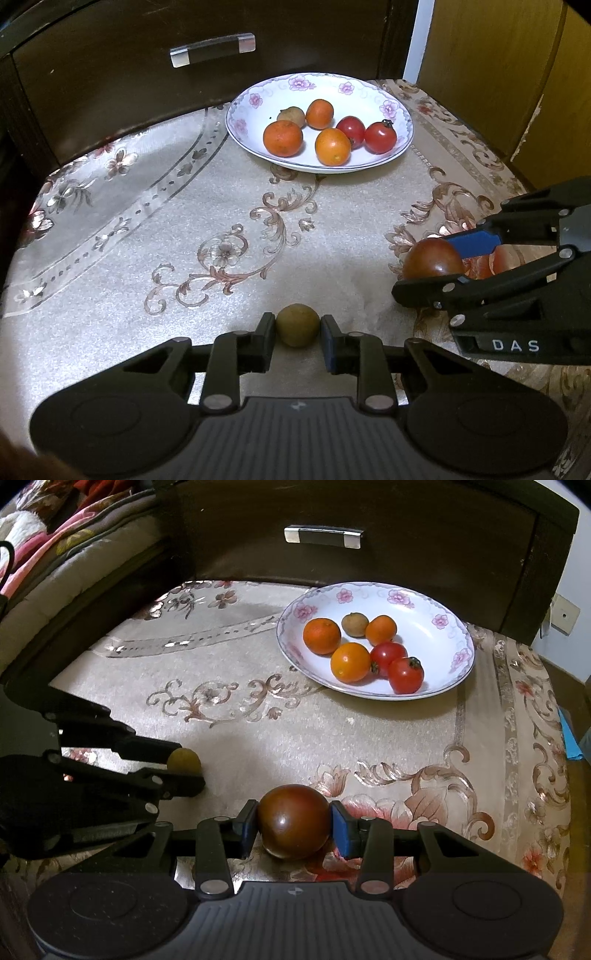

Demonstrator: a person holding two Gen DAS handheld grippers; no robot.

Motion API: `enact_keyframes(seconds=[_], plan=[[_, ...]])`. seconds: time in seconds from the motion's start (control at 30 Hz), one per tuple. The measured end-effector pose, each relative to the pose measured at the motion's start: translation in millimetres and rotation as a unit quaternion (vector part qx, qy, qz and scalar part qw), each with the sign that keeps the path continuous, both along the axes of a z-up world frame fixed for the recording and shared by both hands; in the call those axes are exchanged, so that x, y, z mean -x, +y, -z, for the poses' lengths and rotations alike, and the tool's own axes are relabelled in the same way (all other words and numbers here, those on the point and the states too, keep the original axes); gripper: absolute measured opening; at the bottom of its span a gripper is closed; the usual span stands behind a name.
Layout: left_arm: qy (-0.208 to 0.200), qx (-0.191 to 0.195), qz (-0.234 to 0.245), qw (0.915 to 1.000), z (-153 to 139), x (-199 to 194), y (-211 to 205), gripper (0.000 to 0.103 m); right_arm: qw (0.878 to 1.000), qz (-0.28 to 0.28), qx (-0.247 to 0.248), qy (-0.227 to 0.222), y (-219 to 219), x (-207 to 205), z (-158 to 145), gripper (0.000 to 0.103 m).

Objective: Organize fruits
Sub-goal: 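Carry the brown fruit in left gripper and dark tomato in right gripper over the plate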

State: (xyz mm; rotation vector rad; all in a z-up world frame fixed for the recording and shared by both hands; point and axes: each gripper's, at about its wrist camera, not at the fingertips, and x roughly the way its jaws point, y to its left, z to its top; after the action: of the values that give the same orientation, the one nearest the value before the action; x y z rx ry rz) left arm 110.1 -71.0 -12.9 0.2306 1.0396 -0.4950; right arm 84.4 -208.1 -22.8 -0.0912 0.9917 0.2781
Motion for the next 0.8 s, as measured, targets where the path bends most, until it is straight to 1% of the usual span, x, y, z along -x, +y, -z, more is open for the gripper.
enact_keyframes(seconds=[0.17, 0.47, 0.8], plan=[[-0.012, -0.001, 0.006, 0.9999, -6.0, 0.4, -5.5, 0.034, 1.0, 0.001, -0.005, -0.006, 1.8, 1.0, -3.5, 0.034], [-0.026, -0.005, 0.001, 0.9996, -13.1, -5.6, -14.0, 0.034, 1.0, 0.01, -0.009, -0.018, -2.4, 0.6, -10.0, 0.035], [-0.045, -0.006, -0.007, 0.9989, -23.6, -14.0, -23.4, 0.034, 0.999, 0.032, -0.011, -0.036, -11.9, -5.7, -20.9, 0.035]])
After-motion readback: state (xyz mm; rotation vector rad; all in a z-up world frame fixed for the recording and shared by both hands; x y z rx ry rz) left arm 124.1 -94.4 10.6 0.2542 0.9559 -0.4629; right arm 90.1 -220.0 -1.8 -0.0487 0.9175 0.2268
